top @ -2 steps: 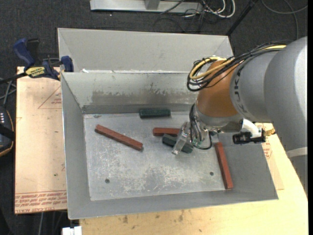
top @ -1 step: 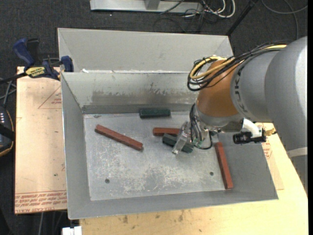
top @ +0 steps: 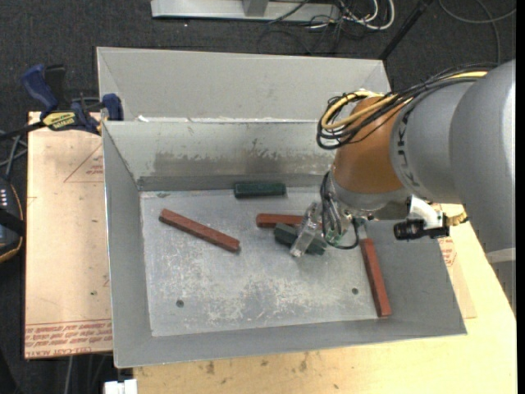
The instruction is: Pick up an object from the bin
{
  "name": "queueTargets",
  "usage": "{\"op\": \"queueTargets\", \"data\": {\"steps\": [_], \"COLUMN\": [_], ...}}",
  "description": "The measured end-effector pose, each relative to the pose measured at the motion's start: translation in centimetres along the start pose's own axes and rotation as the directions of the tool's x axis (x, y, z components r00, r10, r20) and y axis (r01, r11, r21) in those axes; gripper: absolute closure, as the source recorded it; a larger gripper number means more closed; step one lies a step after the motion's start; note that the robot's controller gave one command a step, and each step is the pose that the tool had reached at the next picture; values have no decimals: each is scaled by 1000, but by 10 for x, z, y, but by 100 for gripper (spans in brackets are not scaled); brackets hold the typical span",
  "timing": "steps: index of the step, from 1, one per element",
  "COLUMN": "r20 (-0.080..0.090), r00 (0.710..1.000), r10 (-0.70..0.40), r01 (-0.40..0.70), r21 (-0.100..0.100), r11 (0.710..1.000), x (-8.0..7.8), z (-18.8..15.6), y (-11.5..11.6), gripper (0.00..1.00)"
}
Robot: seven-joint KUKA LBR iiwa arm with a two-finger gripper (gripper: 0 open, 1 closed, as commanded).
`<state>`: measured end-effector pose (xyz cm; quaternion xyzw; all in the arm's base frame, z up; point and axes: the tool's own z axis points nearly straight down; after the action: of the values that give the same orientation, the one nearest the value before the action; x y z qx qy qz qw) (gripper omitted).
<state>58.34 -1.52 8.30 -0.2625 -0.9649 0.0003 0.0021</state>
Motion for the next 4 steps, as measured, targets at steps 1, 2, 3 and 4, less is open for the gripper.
{"op": "queueTargets", "data": {"steps": [1, 2, 3, 4], "r20": [3, 9, 8, 0], "r00": [1000, 1000, 1000, 1000], "r10": [-1, -1, -1, -1], "r01": [1, 1, 1, 1], "r21": [-2, -5, -5, 0], "r11": [1000, 1000, 1000, 1000], "x": [0, -2, -2, 0], "z": [-26, -37, -40, -46], "y": [0, 1, 1, 0], "gripper": [100, 100, 100, 100]}}
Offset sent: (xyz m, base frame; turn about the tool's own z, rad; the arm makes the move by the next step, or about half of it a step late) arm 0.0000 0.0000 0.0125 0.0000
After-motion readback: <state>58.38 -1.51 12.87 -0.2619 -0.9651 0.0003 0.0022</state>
